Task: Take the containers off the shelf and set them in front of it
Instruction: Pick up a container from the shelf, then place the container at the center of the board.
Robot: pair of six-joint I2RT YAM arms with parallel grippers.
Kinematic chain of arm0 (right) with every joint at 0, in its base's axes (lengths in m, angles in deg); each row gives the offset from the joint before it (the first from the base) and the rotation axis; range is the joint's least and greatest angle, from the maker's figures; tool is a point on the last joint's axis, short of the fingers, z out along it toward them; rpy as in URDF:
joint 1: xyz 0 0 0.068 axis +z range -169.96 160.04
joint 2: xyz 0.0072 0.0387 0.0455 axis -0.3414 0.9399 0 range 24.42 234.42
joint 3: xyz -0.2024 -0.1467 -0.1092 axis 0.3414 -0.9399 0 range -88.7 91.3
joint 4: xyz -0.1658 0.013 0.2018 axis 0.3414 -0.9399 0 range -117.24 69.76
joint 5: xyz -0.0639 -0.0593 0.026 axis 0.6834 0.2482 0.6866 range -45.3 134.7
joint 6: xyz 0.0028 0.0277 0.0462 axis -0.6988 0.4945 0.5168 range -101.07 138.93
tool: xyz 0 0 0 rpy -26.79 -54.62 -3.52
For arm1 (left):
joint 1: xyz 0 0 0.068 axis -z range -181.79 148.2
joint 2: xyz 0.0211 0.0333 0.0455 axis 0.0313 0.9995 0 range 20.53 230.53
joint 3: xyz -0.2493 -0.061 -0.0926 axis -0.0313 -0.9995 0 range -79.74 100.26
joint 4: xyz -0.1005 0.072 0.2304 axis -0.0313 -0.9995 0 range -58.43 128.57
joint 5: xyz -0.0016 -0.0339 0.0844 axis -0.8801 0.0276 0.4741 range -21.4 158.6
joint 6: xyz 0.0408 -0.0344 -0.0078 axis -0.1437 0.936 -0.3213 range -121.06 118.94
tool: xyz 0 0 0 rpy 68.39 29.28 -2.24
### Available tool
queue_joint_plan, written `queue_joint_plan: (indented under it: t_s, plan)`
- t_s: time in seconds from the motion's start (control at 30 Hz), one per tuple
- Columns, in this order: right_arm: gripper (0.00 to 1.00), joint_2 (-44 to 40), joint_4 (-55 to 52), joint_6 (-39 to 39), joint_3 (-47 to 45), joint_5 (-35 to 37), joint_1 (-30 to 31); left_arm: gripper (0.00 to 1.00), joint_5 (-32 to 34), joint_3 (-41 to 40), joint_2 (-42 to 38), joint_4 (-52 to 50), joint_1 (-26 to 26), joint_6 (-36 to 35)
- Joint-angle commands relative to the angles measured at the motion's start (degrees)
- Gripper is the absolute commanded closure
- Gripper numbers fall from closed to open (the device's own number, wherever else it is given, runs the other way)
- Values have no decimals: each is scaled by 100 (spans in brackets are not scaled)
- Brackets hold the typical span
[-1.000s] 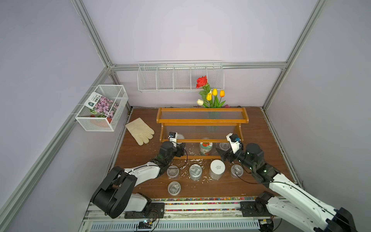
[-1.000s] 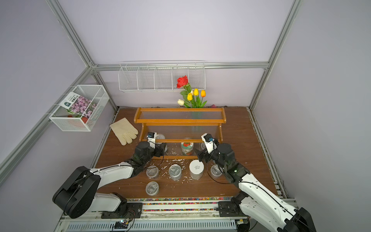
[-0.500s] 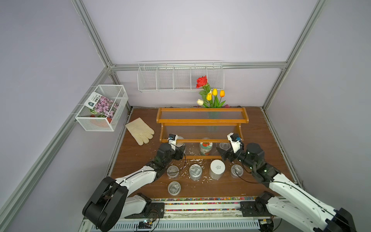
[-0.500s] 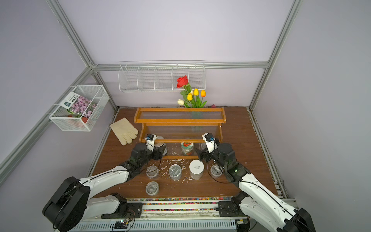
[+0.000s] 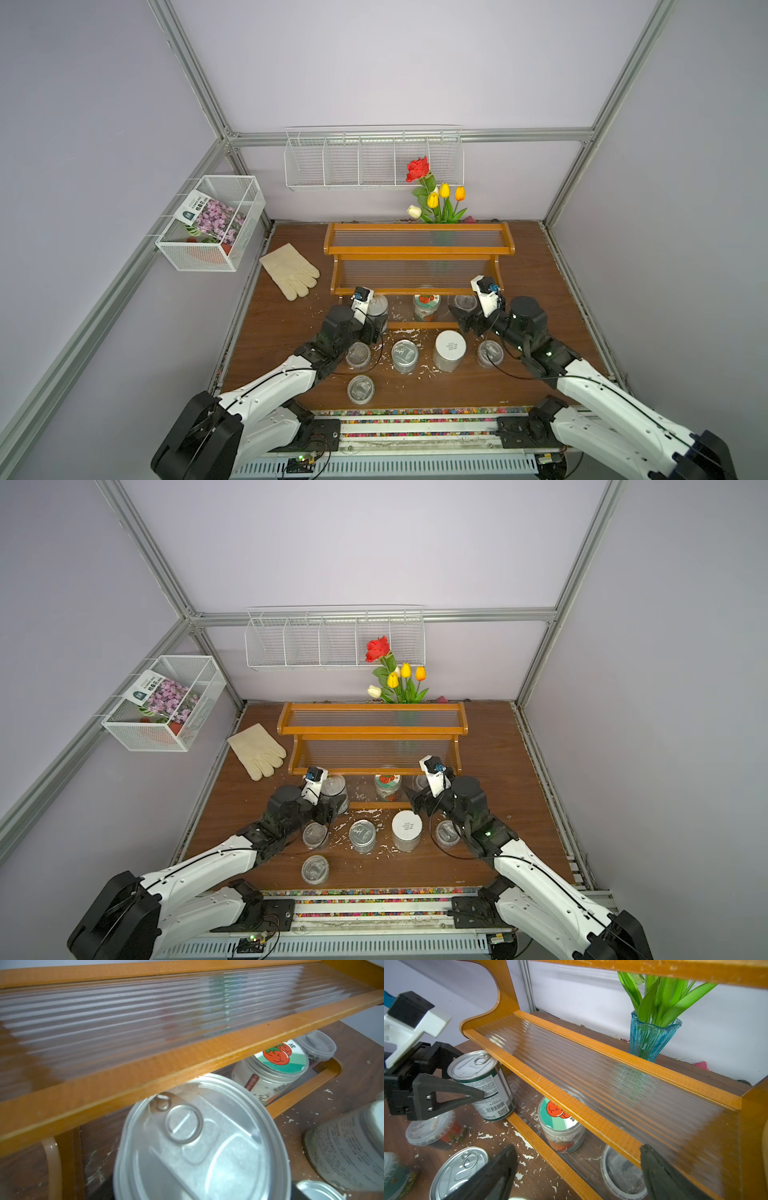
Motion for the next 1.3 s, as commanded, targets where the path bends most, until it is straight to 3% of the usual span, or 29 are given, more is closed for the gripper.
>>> queue_joint_plan:
  t_s: [0.0, 0.3, 0.5, 0.63, 0.8, 0.93, 1.03, 1.27]
  plan:
    - [5, -99, 58, 26, -67, -88, -51, 38, -140, -26, -281, -175, 80, -182]
    - [5, -172, -85, -34, 6, -120, -71, 38, -119, 171, -903, -903, 401, -193]
    - [5, -192, -385, -82, 161, -402, -73, 38, -102, 773, -1385, -1964, 691, -166]
    - [5, -270, -777, -135, 259, -575, -69, 38, 36, 1214, -1676, -2775, 1301, -114]
    - [4, -412, -1246, -216, 370, -584, -93, 38, 384, 1634, -1946, -3622, 2464, 190]
    - [4, -479, -1438, -251, 414, -600, -111, 38, 658, 1742, -1826, -3713, 3404, 654]
    - [4, -485, -1562, -279, 453, -632, -110, 38, 914, 1787, -1288, -3575, 4065, 833]
    - [4, -655, -1878, -455, 515, -483, -121, 37, 920, 1507, -675, -2786, 4451, 1099]
